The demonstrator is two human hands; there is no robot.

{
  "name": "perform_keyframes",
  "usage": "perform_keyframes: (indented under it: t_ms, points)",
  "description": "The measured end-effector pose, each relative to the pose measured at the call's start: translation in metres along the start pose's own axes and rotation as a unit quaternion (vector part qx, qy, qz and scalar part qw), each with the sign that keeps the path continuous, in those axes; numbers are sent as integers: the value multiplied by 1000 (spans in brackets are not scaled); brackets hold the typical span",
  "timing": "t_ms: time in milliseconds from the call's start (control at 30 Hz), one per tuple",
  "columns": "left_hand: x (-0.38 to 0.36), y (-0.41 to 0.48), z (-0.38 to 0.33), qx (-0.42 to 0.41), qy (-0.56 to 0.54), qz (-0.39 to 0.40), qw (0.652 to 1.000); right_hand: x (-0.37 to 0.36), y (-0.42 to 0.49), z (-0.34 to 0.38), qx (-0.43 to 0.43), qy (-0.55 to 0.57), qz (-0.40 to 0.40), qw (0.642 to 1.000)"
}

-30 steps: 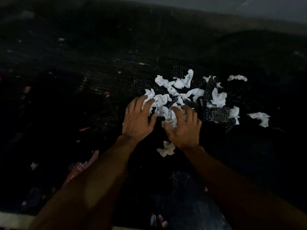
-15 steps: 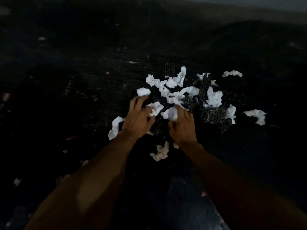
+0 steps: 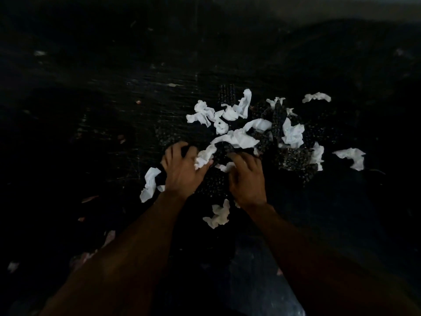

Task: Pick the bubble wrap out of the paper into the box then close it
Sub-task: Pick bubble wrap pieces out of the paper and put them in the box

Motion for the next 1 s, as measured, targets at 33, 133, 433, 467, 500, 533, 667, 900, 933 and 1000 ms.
perform_keyframes:
  t_ms: [33, 133, 433, 467, 500, 533, 667, 900, 933, 1000]
  points:
    - [0, 2, 0, -9, -9, 6, 1000, 2, -2, 1, 3, 3, -4, 1000]
    - [7, 11, -8, -23, -37, 46, 998, 3, -14, 6, 40, -26, -1, 999]
    - [63, 21, -9, 74, -205, -82, 972, 23, -5, 18, -16, -1, -4, 1000]
    - [70, 19, -10, 63, -196, -90, 974, 28, -5, 19, -9, -29, -2, 1000]
    - [75, 15, -11, 43, -182, -94, 978, 32, -5, 20, 4, -69, -2, 998]
    - [78, 10, -13, 11, -162, -92, 982, 33, -6, 20, 19, -107, -4, 994]
    - [55, -26, -11, -132, -42, 21, 990, 27, -22, 21, 6, -172, 39, 984]
    - [25, -69, 16, -129, 47, -5, 990, 17, -30, 13, 2, -141, 27, 990]
    - [25, -68, 16, -120, 49, -5, 992, 16, -29, 12, 9, -126, 24, 992]
    - [26, -66, 15, -95, 35, 5, 995, 17, -29, 13, 8, -102, 11, 995]
Point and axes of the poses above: each hand's wrist, its own y-axis towards the middle knuckle, its own x-axis out of the back of the hand, z = x × y, the point moved 3 cm from there along y, towards the middle knuckle, and after that the axes turned 9 degrees about x, right-handed, at the moved point
